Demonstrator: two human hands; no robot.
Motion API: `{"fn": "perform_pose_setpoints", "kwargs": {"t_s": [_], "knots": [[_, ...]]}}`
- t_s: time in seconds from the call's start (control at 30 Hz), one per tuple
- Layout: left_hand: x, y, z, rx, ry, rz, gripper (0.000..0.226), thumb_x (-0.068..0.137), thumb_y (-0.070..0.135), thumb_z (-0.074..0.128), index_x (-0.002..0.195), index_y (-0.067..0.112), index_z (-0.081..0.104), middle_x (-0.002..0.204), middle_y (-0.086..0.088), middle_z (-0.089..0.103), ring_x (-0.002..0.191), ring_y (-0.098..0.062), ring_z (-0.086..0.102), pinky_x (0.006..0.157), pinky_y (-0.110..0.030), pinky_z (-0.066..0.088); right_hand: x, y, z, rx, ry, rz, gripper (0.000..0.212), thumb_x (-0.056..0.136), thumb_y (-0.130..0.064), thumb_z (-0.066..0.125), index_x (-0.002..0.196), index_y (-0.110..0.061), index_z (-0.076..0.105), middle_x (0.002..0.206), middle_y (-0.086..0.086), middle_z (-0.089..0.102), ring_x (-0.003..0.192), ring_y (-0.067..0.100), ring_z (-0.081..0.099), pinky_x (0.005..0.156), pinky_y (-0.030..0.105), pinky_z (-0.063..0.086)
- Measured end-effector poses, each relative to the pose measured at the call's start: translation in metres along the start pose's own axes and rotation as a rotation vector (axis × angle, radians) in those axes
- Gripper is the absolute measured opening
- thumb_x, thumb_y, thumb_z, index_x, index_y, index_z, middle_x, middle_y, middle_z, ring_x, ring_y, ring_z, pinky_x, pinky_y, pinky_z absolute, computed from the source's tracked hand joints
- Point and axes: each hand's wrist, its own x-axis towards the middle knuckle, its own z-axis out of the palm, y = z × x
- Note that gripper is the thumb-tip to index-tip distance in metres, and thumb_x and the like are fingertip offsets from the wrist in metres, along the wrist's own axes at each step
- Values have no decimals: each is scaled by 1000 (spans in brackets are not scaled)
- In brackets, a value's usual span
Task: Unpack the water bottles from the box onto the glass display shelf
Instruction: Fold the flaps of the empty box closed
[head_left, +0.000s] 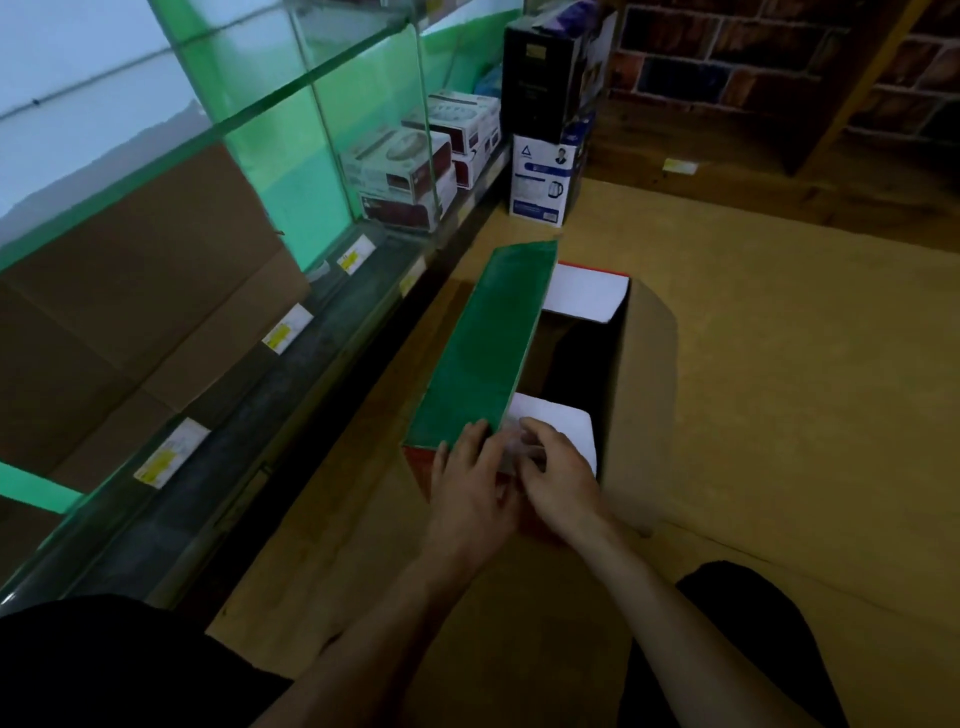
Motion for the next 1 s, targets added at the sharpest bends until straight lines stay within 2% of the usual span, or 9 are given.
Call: {"fn": "perform_pose_setpoints", "kwargs": {"t_s": [0.1, 0.2, 0.3, 0.53, 0.63, 0.7, 0.83, 0.9, 1.0], "knots": [[2, 2, 19, 161, -113, 22, 64, 97, 44, 48, 155, 26, 29, 164, -13, 26, 154, -28, 16, 125, -51, 12, -12, 14, -9, -14, 92, 37, 45, 106, -20, 55, 151, -22, 49, 142, 1, 57, 122, 14, 56, 98, 23, 47], [4, 13, 29, 319, -229, 25, 74, 96, 61, 42, 158, 30, 15, 167, -22, 7, 156, -37, -1, 124, -55, 5, -23, 29, -17, -8, 164, 90, 40, 105, -20, 55, 145, -22, 54, 126, -3, 59, 104, 7, 55, 76, 7, 41], [6, 30, 36, 399, -291, 29, 81, 94, 68, 40, 159, 30, 10, 166, -26, -5, 153, -45, -9, 122, -59, 0, -32, 40, -26, 1, 215, 129, 34, 106, -23, 55, 139, -25, 57, 123, -5, 56, 96, 2, 53, 66, 6, 39], [12, 50, 58, 420, -204, -1, 77, 92, 61, 54, 149, 27, 16, 165, -23, -5, 153, -45, -9, 117, -69, 3, -39, 67, -36, 59, 286, 232, 30, 101, -15, 59, 129, -26, 60, 126, 1, 55, 97, 7, 58, 68, 9, 43], [15, 55, 64, 442, -189, 9, 73, 95, 55, 54, 151, 28, 16, 166, -20, -3, 154, -42, -9, 117, -72, 6, -45, 75, -39, 105, 287, 310, 41, 101, -20, 60, 140, -26, 51, 139, 1, 48, 113, 17, 60, 90, 25, 51], [16, 56, 68, 435, -179, 2, 70, 95, 58, 51, 151, 29, 19, 165, -19, 3, 154, -42, -5, 117, -73, 8, -48, 80, -39, 118, 257, 363, 46, 102, -23, 60, 146, -24, 46, 144, 4, 45, 123, 24, 58, 98, 31, 49], [13, 55, 73, 459, -177, 0, 72, 95, 66, 42, 152, 29, 18, 164, -19, 13, 153, -45, 2, 116, -73, 9, -50, 82, -42, 208, 209, 407, 52, 103, -20, 59, 151, -14, 39, 135, 2, 59, 132, 22, 54, 97, 24, 40], [13, 53, 73, 472, -185, 4, 70, 97, 65, 40, 153, 31, 16, 164, -20, 12, 153, -46, 3, 116, -73, 9, -51, 80, -44, 233, 213, 410, 51, 103, -20, 59, 150, -14, 39, 126, -3, 58, 130, 21, 55, 95, 24, 40], [14, 53, 72, 476, -204, 15, 65, 98, 64, 37, 153, 35, 15, 164, -20, 11, 152, -47, 3, 115, -74, 9, -52, 77, -48, 278, 261, 391, 54, 101, -20, 62, 149, -22, 40, 136, -1, 54, 121, 21, 59, 95, 26, 45]]}}
